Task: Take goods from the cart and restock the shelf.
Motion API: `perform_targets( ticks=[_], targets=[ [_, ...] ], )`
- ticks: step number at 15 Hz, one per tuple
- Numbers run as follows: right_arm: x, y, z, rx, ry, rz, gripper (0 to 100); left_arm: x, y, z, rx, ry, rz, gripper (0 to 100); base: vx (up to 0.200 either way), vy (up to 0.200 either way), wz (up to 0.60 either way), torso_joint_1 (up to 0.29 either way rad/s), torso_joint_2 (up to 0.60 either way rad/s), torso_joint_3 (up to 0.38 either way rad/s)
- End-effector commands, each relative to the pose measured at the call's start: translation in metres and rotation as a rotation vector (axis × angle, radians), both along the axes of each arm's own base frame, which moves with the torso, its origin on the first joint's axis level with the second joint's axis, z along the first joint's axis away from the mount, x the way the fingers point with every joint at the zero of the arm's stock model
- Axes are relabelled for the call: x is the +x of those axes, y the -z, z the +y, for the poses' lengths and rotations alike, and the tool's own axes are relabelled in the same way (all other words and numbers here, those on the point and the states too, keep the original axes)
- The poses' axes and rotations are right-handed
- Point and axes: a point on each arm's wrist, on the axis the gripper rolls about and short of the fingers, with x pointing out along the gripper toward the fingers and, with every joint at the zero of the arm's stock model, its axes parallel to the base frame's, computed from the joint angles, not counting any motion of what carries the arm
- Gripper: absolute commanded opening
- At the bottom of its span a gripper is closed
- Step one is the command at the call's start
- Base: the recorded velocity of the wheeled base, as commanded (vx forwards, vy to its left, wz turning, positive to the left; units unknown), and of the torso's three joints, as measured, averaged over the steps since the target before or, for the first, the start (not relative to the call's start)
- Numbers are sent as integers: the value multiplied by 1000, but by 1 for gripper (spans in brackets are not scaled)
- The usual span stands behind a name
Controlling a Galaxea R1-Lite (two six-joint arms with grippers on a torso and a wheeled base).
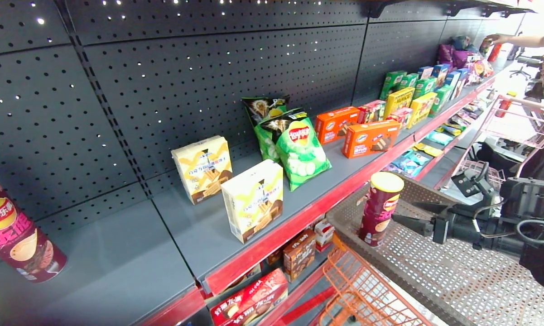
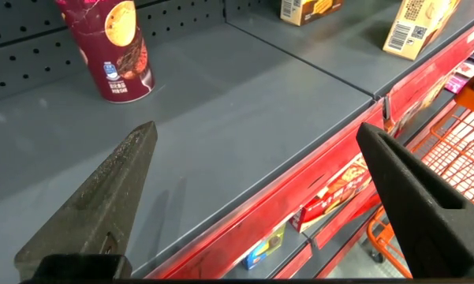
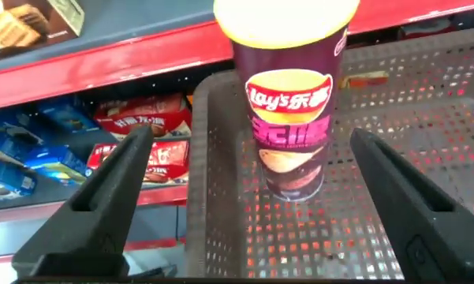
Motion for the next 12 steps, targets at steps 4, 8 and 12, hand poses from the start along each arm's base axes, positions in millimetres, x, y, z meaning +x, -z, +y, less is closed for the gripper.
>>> perform_targets(
  ticks=[4,8,12],
  targets=[
    [46,21,10,-3,-17,11,100,0,0,0,-1,0,1,100,0,0,0,0,0,0],
    [75,40,19,-6,-12,21,100,0,0,0,-1,0,0,100,0,0,0,0,0,0],
    [90,51,25,-4,-12,29,100,0,0,0,-1,-1,0,100,0,0,0,0,0,0]
  ],
)
